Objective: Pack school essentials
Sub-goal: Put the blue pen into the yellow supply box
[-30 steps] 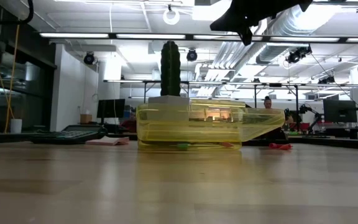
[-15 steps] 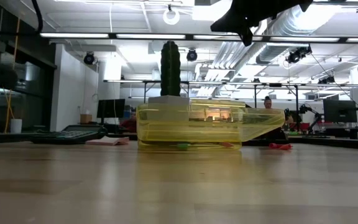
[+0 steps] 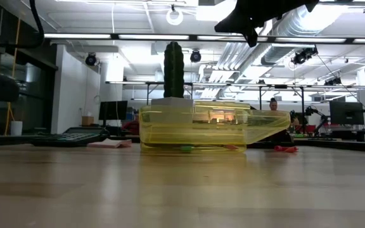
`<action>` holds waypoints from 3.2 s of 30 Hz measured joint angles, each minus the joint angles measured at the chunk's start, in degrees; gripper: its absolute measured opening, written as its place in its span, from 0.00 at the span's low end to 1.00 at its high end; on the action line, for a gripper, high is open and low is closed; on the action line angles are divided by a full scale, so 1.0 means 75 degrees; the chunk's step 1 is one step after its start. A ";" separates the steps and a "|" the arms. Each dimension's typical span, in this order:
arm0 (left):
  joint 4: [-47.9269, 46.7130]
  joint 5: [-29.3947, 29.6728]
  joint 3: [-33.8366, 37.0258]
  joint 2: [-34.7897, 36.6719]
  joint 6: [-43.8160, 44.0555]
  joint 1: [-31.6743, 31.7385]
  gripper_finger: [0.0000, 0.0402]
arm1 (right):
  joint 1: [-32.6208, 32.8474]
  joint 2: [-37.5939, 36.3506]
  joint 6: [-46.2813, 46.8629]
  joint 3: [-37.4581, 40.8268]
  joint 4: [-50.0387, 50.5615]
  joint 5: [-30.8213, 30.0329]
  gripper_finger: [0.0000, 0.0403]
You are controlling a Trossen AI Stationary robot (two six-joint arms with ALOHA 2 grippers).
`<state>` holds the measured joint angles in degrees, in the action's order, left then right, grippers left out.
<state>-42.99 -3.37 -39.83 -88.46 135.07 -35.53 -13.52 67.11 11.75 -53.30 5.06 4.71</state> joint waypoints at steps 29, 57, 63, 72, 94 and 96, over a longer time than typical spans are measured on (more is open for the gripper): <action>-0.0197 0.1759 0.0093 0.1860 -0.1606 0.0235 0.01 | 0.0000 0.0000 0.0026 0.0000 0.0037 0.0000 0.00; 0.7512 0.0744 -0.0182 0.5139 -1.4444 0.7188 0.01 | 0.0009 0.0000 -0.0376 0.0000 -0.0268 0.0245 0.00; 0.7592 -0.0179 -0.0620 0.4544 -1.5111 0.7417 0.01 | 0.0009 0.0000 -0.0376 0.0000 -0.0422 0.0245 0.00; 0.7867 -0.0146 -0.0875 0.4078 -1.5481 0.7326 0.01 | 0.0009 -0.0001 -0.0373 0.0000 -0.0422 0.0327 0.00; 0.9443 -0.0133 -0.0871 0.2367 -1.4889 0.6909 0.01 | 0.0662 0.1750 0.1257 0.0003 -0.4216 0.0644 0.54; 0.9517 -0.0123 -0.0872 0.2211 -1.4837 0.6876 0.01 | 0.0694 0.1843 0.1431 0.0001 -0.4341 0.0772 0.54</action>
<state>28.39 -4.29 -46.37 -71.88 23.79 16.04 -8.32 80.93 22.48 -53.29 -27.49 10.50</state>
